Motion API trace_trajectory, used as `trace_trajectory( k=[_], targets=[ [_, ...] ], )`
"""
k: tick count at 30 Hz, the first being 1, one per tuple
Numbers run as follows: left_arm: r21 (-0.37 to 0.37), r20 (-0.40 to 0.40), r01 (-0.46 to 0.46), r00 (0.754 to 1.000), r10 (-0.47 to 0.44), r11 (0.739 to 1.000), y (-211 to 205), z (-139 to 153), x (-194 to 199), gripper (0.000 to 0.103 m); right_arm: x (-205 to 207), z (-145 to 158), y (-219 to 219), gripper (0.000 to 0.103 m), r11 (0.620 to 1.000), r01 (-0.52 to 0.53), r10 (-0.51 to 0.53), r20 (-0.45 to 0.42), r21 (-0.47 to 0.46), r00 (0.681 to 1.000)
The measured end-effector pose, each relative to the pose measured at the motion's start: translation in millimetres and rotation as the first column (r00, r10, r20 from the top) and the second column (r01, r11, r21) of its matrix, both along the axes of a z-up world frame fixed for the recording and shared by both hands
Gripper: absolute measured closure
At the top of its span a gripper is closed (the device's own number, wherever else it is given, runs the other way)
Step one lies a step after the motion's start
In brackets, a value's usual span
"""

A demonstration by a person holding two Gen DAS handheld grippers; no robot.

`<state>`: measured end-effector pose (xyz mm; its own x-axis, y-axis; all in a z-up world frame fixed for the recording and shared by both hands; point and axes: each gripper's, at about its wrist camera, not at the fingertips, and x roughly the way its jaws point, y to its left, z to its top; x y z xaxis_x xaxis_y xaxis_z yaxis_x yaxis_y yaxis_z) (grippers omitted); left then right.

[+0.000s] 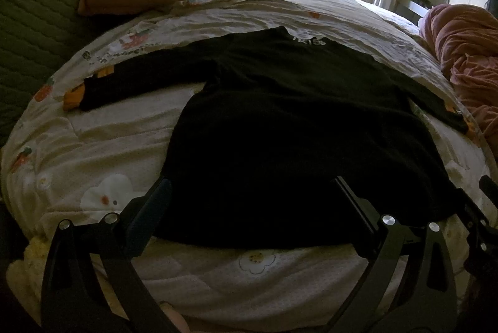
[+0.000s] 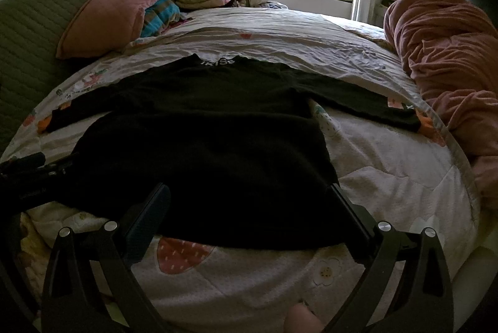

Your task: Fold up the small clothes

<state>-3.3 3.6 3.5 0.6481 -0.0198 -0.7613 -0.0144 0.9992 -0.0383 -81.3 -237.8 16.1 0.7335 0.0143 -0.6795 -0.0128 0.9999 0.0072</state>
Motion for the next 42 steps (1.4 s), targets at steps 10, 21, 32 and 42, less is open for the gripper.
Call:
trace_trajectory(
  k=[10,21,32,42],
  targets=[
    [0.001,0.001,0.0,1.0,0.0,1.0,-0.5,0.0,0.3,0.009,-0.1,0.0,0.4,0.004,1.0,0.001,-0.001,0.001,-0.002,1.0],
    [0.001,0.003,0.002,1.0,-0.002,1.0,0.0,0.4,0.1,0.009,-0.5,0.5,1.1,0.004,1.0,0.0,0.0,0.002,-0.005,1.0],
    [0.003,0.005,0.002,1.0,-0.002,1.0,-1.0,-0.1,-0.7,0.009,-0.2,0.2,1.5,0.004,1.0,0.0,0.0,0.002,-0.005,1.0],
    [0.004,0.005,0.002,1.0,-0.002,1.0,-0.4,0.2,-0.5,0.009,0.2,0.8,2.4,0.004,1.0,-0.002,0.002,0.002,-0.006,1.0]
  ],
)
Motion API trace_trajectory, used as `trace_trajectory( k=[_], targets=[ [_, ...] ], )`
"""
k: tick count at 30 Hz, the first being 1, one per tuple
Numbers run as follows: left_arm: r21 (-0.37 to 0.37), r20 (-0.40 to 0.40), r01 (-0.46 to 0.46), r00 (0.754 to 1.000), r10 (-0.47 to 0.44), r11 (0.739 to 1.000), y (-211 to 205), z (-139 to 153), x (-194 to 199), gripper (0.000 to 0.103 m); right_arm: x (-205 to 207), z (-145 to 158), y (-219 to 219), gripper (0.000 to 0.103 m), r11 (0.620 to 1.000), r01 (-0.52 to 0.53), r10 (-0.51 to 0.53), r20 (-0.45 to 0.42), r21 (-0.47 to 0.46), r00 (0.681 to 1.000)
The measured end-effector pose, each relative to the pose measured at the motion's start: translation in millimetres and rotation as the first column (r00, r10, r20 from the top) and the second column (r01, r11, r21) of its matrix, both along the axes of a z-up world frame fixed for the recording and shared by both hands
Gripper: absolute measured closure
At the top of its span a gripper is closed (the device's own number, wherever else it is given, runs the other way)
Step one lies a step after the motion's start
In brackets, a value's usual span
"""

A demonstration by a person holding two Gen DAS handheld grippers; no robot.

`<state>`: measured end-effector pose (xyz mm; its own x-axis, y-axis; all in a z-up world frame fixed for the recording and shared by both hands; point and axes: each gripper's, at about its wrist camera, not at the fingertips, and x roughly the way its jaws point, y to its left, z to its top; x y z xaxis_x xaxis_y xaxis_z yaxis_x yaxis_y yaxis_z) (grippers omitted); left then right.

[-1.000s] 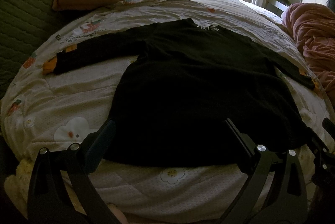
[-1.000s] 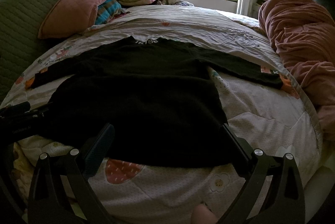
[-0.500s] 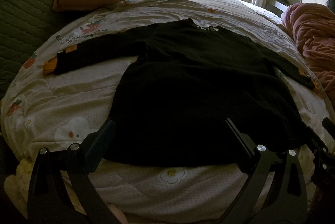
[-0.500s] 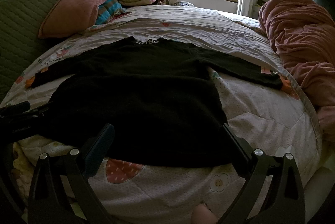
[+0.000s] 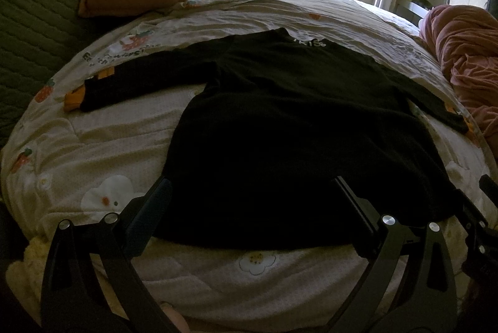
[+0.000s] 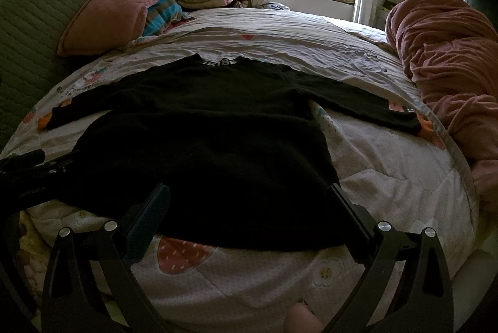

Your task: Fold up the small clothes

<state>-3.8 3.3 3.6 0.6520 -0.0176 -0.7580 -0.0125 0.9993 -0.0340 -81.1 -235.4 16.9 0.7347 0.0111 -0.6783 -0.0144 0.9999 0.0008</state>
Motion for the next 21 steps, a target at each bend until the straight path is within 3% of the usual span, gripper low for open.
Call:
trace_trajectory(
  k=[21],
  targets=[
    [-0.004,-0.021,0.026,0.999,-0.026,1.0,-10.9,0.5,24.3,0.009,28.1,-3.0,-10.1,0.004,1.0,0.0,0.002,-0.043,0.03,0.999]
  ],
)
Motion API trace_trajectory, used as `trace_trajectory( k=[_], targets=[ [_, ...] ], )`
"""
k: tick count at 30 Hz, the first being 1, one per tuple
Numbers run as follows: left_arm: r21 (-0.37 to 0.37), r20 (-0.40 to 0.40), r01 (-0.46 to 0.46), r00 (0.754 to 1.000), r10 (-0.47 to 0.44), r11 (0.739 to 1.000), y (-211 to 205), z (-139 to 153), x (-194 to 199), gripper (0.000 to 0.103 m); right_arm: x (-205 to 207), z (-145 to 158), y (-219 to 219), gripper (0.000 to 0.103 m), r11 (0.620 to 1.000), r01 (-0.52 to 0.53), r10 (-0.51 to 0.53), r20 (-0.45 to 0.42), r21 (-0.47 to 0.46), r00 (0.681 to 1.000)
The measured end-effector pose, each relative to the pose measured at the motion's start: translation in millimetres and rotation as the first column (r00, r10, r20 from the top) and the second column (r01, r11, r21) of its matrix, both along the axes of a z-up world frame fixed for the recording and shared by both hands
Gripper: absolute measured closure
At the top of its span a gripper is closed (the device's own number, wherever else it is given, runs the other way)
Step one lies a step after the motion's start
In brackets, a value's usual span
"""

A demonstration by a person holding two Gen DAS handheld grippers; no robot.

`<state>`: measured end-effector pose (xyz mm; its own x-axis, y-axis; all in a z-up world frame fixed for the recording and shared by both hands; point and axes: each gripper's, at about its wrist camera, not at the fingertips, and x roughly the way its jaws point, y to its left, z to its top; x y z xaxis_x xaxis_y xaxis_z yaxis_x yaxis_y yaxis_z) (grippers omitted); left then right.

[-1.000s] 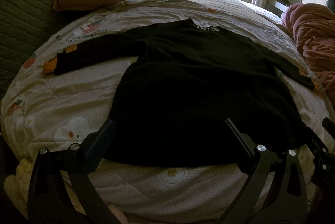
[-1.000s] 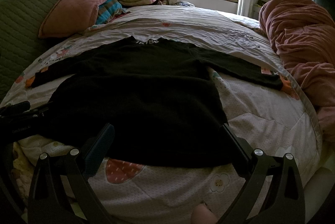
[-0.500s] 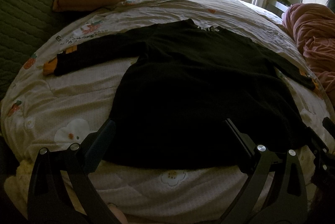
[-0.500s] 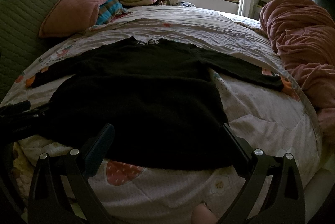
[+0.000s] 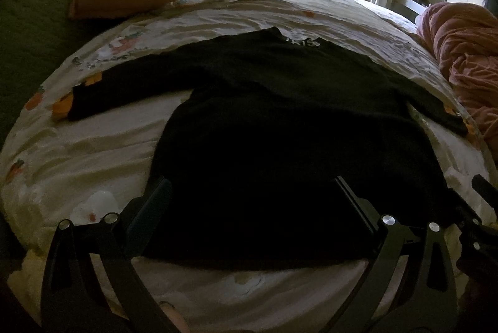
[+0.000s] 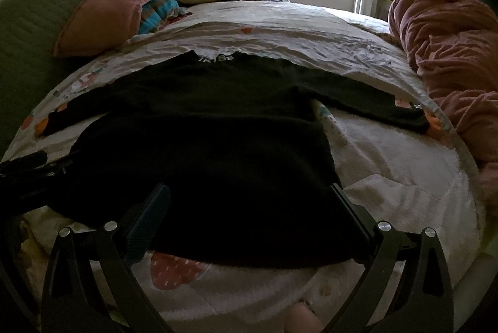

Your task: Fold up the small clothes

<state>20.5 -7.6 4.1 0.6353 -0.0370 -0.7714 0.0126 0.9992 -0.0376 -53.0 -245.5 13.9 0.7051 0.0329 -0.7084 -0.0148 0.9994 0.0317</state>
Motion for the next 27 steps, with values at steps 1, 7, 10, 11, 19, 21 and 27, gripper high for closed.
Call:
trace_trajectory(
  k=[1,7,10,11,19,21,27],
  targets=[
    [0.0,0.0,0.003,1.0,-0.003,1.0,-1.4,0.1,2.4,0.009,3.3,-0.3,-1.6,0.004,1.0,0.004,-0.004,-0.001,0.0,1.0],
    [-0.008,-0.014,0.019,1.0,-0.019,1.0,-9.3,-1.0,22.7,0.009,26.1,-0.1,-12.5,0.004,1.0,0.02,-0.02,-0.011,0.023,1.0],
    [-0.018,-0.021,0.016,1.0,-0.016,1.0,-11.8,-1.2,33.7,0.009,40.7,0.7,-20.9,0.004,0.999,0.036,-0.035,-0.013,0.038,0.999],
    [-0.024,-0.023,0.017,1.0,-0.018,1.0,-12.9,-0.6,39.5,0.009,46.2,1.0,-24.7,0.004,0.998,0.043,-0.043,-0.015,0.049,0.999],
    [-0.034,-0.025,0.025,0.999,-0.025,0.999,-22.0,4.1,71.3,0.009,84.7,7.6,-55.2,0.004,0.99,0.112,-0.112,-0.006,0.086,0.994],
    [-0.025,-0.029,0.024,0.999,-0.025,0.999,-24.4,3.8,80.8,0.009,92.2,8.9,-61.8,0.004,0.988,0.127,-0.127,-0.002,0.088,0.992],
    [-0.033,-0.031,0.022,0.999,-0.023,0.999,-27.1,10.2,107.1,0.009,112.7,10.1,-86.0,0.004,0.978,0.183,-0.185,0.003,0.099,0.983]
  ],
)
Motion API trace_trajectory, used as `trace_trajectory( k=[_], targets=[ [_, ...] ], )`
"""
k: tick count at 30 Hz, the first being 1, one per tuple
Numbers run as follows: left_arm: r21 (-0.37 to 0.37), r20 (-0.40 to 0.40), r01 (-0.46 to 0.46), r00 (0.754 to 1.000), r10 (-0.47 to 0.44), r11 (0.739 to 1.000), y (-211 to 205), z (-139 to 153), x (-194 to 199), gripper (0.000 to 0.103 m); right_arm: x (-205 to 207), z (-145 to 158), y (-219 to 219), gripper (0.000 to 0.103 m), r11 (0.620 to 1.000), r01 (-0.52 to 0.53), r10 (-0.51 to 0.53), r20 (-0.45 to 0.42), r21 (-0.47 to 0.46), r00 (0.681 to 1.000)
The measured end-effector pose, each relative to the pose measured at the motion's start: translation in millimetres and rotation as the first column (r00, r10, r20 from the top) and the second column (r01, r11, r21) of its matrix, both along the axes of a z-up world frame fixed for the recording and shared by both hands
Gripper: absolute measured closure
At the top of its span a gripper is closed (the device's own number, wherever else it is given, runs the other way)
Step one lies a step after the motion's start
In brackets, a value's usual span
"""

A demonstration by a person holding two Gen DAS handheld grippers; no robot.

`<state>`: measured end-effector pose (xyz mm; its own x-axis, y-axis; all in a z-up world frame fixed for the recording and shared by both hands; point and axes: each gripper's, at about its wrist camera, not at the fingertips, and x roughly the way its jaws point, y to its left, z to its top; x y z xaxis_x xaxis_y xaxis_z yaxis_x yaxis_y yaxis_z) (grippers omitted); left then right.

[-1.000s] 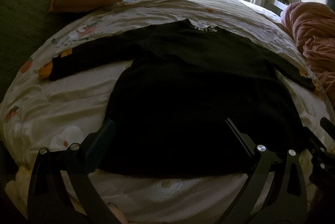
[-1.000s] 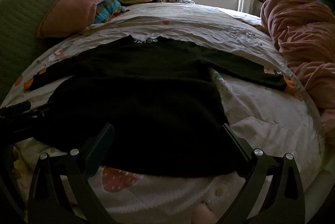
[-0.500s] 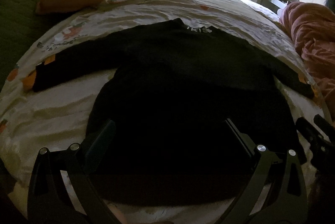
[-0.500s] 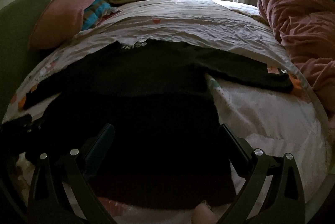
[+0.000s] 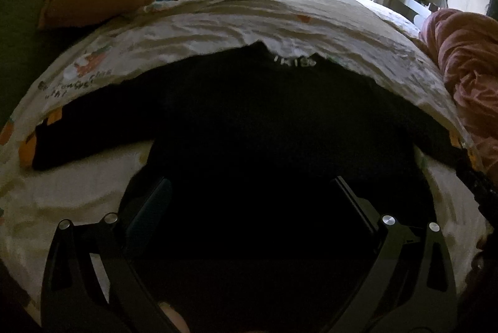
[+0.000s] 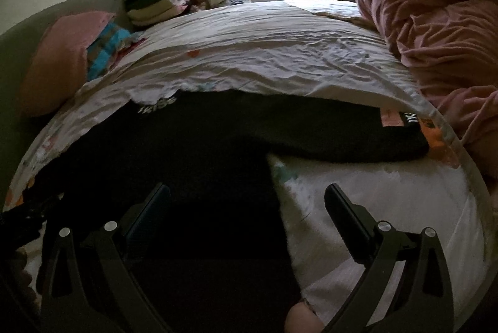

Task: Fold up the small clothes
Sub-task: 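Grasp the orange-cuffed sleeve end with the right gripper and lift it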

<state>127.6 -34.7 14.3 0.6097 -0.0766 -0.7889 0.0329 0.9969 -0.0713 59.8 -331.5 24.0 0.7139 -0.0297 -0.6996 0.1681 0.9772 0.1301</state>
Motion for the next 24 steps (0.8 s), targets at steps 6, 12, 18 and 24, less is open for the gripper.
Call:
trace_trajectory(
  k=[6,12,18,24],
  targets=[
    [-0.007,0.006,0.009,1.0,-0.009,1.0,-10.7,10.5,30.6,0.009,17.2,-2.4,-30.7,0.004,0.997,0.076,-0.076,-0.007,0.01,0.997],
    [-0.017,0.005,0.012,1.0,-0.012,1.0,-21.4,13.1,61.4,0.009,31.7,-10.0,-80.8,0.004,0.981,0.189,-0.188,-0.038,0.038,0.982],
    [-0.002,0.014,0.002,1.0,-0.002,1.0,-27.0,3.8,84.8,0.009,42.7,-31.5,-145.4,0.004,0.94,0.324,-0.313,-0.107,0.109,0.944],
    [0.024,-0.008,-0.011,1.0,0.012,1.0,-23.9,-13.1,104.4,0.009,44.6,-57.7,-202.3,0.005,0.876,0.458,-0.433,-0.172,0.149,0.885]
  ],
)
